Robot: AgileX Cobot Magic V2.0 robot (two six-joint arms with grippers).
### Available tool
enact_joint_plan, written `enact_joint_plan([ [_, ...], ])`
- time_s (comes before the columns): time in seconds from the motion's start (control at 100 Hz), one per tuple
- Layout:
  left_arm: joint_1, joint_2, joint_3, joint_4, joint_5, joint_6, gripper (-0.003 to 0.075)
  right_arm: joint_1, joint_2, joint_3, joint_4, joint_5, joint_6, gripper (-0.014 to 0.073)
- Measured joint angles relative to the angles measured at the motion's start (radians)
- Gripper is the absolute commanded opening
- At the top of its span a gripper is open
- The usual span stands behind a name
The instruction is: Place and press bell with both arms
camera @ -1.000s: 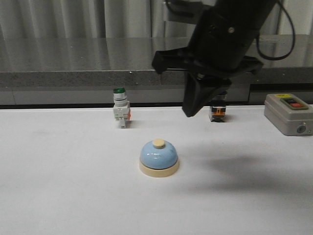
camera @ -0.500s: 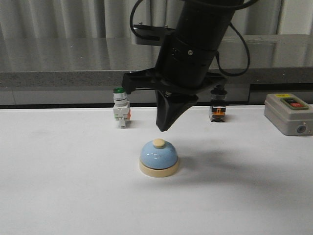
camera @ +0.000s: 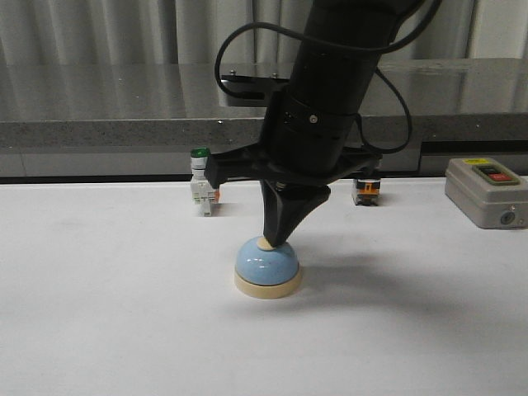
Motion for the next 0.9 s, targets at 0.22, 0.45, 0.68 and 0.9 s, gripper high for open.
enact_joint_plan([
  [0.22,0.0,0.0,0.0,0.0,0.0,0.0,-0.0019,0.0,-0.022,0.0,0.0,0.004,0.0,-0.006],
  [0.45,0.0,0.0,0.0,0.0,0.0,0.0,-0.002,-0.008,-0.169,0.0,-0.063,0.012,0.0,-0.006],
  [0.68,0.0,0.0,0.0,0.0,0.0,0.0,-0.002,-0.111,-0.351,0.072,-0.086,0.016,0.0,-0.006],
  [0.9,0.0,0.0,0.0,0.0,0.0,0.0,-0.002,-0.275,-0.581,0.256,-0.094,-0.003,0.0,-0.006],
])
